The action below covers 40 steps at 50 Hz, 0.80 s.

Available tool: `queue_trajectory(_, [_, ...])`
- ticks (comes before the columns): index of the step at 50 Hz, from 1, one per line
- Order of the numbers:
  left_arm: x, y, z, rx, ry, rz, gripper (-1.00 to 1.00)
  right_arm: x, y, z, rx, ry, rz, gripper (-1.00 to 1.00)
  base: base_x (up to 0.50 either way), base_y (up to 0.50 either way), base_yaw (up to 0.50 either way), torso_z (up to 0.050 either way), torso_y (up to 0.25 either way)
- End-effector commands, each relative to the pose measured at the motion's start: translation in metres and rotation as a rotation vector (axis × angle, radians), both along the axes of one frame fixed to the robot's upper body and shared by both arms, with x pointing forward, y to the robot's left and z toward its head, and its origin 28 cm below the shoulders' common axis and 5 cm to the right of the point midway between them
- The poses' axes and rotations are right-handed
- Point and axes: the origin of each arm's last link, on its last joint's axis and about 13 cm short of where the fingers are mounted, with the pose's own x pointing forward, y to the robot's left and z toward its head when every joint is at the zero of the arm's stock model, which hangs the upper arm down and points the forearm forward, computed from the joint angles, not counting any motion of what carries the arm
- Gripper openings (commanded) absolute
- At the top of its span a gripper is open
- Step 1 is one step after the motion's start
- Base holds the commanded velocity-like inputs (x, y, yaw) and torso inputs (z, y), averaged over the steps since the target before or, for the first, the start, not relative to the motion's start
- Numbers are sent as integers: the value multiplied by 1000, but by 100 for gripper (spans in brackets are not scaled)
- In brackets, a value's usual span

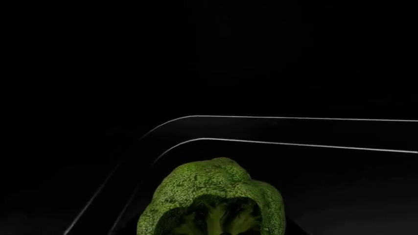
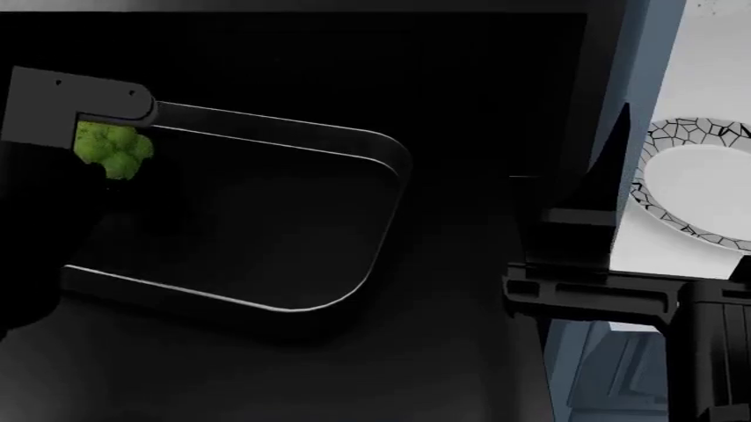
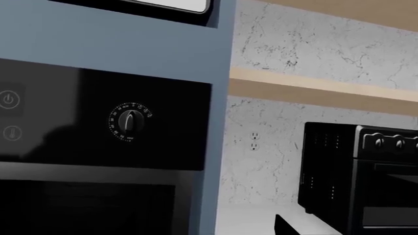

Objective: Pick the broccoli from the top rack in the oven and place it on the plate on the counter.

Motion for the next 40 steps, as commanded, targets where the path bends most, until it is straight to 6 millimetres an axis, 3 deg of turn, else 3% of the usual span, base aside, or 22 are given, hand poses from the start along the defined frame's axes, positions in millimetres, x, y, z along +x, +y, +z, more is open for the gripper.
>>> queue_trajectory(1, [-3,-9,-4,-64,14,-88,-100,-1,0,-1,5,-6,-2,100,0,0,-3,0,0])
queue_trajectory(9, [-8,-9,3,-62,-22,-95,-100,-1,0,-1,7,-7,-4,100,0,-1,-1,0,0])
queue_trajectory(21, [-32,-15,33,-59,-151,-108,-100,1,0,-2,7,-7,-1,100,0,0,0,0,0])
queue_trajectory(33, [-64,-13,8,-33,-199,-202,-100,-5,1,-1,3,-17,-5,100,0,0,0,0,0])
queue_trajectory(40, [-96,-7,15,-52,-284,-254,-100,-6,3,2,-5,-22,-8,100,0,0,0,0,0])
